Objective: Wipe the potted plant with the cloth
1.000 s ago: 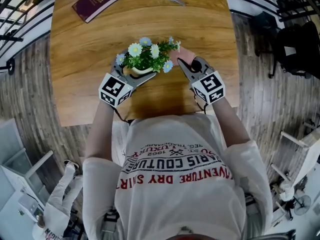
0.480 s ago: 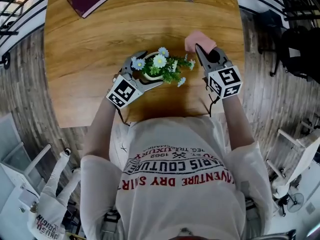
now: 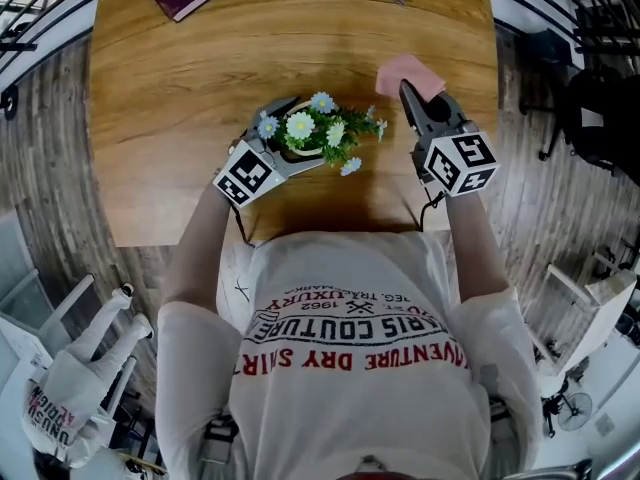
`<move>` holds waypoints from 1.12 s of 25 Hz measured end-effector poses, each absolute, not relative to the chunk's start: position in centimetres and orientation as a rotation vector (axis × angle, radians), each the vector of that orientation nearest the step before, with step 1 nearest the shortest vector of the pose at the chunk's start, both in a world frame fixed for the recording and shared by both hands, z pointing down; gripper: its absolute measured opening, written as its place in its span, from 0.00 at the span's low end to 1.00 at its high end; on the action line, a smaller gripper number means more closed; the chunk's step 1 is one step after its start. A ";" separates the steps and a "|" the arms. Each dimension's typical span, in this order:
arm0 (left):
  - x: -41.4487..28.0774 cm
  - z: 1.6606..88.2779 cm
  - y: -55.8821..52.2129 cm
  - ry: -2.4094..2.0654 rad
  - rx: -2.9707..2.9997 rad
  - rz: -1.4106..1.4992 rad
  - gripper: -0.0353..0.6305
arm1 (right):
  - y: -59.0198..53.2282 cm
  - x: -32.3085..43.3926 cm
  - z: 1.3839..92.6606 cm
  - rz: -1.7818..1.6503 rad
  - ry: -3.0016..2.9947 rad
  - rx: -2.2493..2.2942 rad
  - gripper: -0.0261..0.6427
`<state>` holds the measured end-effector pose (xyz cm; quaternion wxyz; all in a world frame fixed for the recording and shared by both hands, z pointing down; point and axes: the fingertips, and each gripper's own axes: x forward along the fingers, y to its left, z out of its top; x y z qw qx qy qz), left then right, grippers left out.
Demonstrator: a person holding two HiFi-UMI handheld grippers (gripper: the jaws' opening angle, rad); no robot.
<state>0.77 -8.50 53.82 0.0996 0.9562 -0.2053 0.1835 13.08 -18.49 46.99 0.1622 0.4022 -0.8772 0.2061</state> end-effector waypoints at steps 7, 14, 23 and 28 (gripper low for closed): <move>0.8 53.9 -8.5 -0.626 2.838 0.539 0.81 | -19.4 12.1 45.6 0.587 -2.514 1.168 0.09; -0.5 53.8 -8.5 -0.744 2.803 0.518 0.86 | -18.9 11.2 44.7 0.555 -2.525 1.169 0.09; -4.2 50.7 -7.7 -0.984 2.810 0.520 0.86 | -17.7 10.8 42.6 0.492 -2.553 1.203 0.09; -6.1 47.5 -7.3 -1.112 2.760 0.483 0.85 | -16.5 10.3 41.2 0.413 -2.572 1.199 0.09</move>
